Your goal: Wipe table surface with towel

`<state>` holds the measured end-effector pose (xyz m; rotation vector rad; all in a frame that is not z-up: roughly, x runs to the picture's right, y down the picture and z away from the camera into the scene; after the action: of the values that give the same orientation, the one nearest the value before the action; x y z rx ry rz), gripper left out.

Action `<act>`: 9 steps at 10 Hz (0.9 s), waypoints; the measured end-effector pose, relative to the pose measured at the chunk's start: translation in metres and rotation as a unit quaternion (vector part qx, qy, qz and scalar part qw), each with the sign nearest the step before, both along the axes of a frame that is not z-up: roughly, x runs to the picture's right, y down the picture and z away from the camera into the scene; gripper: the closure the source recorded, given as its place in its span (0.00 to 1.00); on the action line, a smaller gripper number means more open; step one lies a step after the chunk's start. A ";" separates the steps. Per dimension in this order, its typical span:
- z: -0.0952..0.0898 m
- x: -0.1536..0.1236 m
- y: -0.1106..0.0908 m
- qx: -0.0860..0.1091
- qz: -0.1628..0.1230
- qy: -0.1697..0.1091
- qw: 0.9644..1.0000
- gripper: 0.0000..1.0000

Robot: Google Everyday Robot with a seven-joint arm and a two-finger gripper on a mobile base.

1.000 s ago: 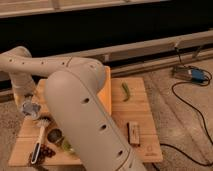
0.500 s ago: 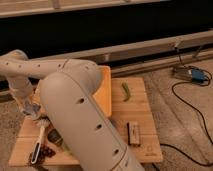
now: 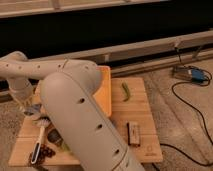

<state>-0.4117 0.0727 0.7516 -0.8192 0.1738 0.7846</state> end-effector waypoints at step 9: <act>-0.028 0.098 -0.080 0.062 0.107 0.027 0.992 1.00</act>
<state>-0.3135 -0.0071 0.7231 -0.7056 0.0845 1.0106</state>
